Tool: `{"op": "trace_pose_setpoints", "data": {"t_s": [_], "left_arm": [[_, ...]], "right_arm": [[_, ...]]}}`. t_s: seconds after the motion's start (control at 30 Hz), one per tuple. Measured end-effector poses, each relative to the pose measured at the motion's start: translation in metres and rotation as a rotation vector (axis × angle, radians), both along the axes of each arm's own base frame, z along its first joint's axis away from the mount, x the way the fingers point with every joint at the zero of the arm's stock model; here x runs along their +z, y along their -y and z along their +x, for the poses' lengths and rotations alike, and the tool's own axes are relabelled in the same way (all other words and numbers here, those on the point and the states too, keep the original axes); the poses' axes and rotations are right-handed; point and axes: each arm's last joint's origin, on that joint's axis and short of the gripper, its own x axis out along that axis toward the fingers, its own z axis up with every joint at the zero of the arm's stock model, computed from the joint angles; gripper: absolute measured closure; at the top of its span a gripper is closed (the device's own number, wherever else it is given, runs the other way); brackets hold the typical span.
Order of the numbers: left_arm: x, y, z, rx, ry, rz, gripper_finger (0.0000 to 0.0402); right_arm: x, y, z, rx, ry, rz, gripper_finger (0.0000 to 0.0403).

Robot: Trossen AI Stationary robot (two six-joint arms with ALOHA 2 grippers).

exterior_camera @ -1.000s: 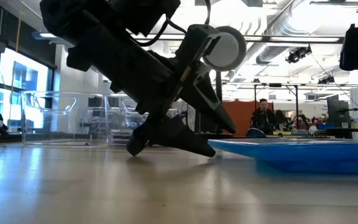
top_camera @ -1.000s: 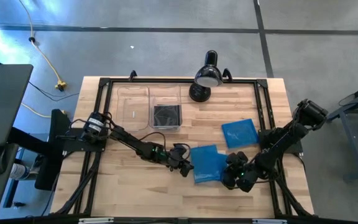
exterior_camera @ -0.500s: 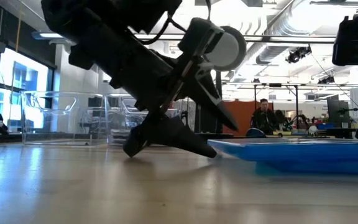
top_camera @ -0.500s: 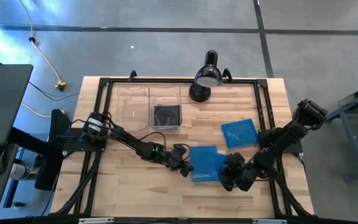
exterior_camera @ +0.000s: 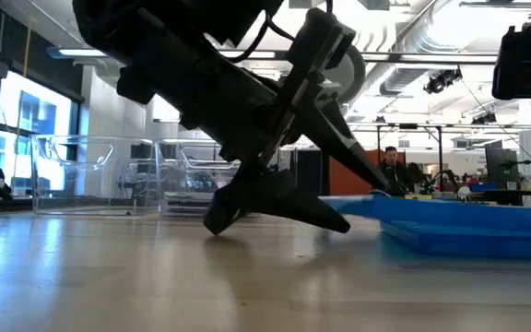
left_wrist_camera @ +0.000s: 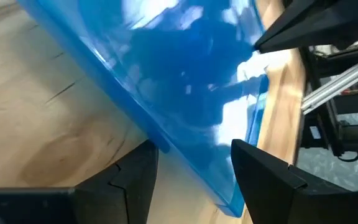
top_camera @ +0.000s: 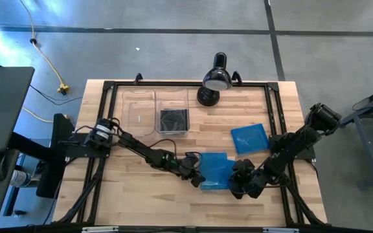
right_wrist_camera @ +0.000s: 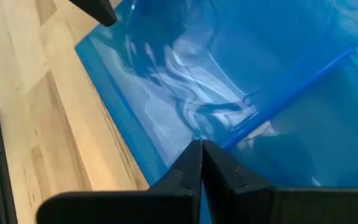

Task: Pick & place jewel cases by type
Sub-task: Put the left blue CD case into the left transparent bin

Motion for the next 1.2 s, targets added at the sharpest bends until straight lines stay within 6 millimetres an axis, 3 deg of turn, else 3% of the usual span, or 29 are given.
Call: {"op": "trace_pose_setpoints", "data": {"t_s": [0.3, 0.53, 0.93, 1.07, 1.2], "left_arm": [[0.016, 0.004, 0.011, -0.057, 0.253, 0.035, 0.0199], [0.016, 0.004, 0.011, -0.081, 0.26, 0.058, 0.0206], [0.016, 0.005, 0.011, -0.16, 0.271, 0.105, 0.0356], [0.019, 0.005, 0.01, -0.185, 0.277, 0.114, 0.0378], [0.028, 0.006, 0.009, -0.206, 0.293, 0.106, 0.0375]], "right_arm": [[0.0, 0.0, 0.002, 0.016, 0.007, -0.004, 0.0403], [0.001, 0.0, 0.002, 0.025, 0.01, -0.017, 0.0403], [0.003, -0.004, 0.001, 0.048, 0.043, -0.017, 0.0402], [0.011, -0.011, 0.0, 0.087, 0.131, -0.012, 0.0402], [0.026, -0.02, -0.007, 0.129, 0.231, -0.016, 0.0402]]}}
